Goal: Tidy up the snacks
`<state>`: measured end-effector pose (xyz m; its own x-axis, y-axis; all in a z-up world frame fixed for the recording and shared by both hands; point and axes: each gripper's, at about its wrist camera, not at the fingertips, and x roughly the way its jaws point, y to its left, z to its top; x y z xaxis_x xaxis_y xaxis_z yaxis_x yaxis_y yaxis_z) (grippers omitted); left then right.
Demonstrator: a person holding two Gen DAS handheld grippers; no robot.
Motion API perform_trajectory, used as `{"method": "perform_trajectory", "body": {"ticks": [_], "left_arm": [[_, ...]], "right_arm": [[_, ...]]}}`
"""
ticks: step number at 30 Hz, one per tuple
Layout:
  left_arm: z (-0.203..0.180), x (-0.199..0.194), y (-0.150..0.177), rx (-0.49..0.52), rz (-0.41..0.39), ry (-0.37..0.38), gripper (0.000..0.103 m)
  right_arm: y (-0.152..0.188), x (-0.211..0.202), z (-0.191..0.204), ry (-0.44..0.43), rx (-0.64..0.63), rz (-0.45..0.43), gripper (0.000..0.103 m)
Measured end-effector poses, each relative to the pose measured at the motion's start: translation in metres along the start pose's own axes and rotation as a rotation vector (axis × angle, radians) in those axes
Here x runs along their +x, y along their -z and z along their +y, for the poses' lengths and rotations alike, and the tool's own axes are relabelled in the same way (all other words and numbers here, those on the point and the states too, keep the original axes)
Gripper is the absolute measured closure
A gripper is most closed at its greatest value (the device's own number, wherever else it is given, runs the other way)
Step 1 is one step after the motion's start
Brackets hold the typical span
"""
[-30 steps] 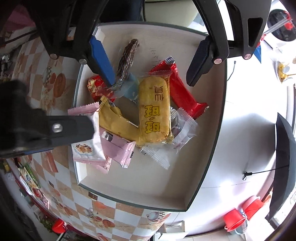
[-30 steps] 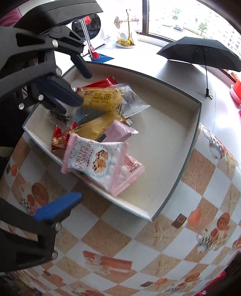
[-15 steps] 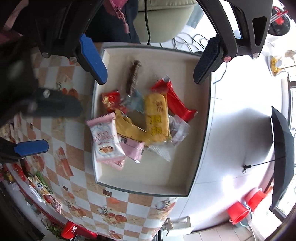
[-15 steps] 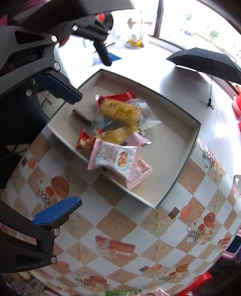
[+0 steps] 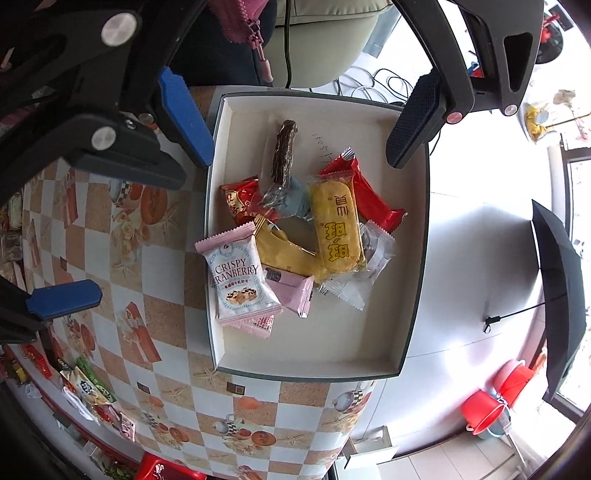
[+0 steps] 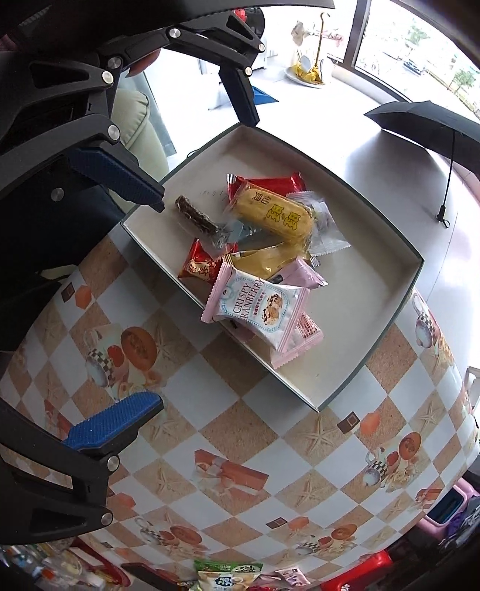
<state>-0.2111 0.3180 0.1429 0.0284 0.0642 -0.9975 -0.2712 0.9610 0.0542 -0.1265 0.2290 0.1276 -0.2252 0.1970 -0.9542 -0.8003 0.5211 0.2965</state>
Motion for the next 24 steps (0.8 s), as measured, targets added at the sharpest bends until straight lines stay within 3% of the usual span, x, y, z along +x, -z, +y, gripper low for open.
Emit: {"method": "perform_trajectory", "body": {"ticks": [24], "left_arm": [[0.0031,0.0024,-0.0007,-0.03,0.009,0.019,0.007]], "right_arm": [[-0.001,-0.0003,-0.004,0.0,0.002,0.002,0.001]]}}
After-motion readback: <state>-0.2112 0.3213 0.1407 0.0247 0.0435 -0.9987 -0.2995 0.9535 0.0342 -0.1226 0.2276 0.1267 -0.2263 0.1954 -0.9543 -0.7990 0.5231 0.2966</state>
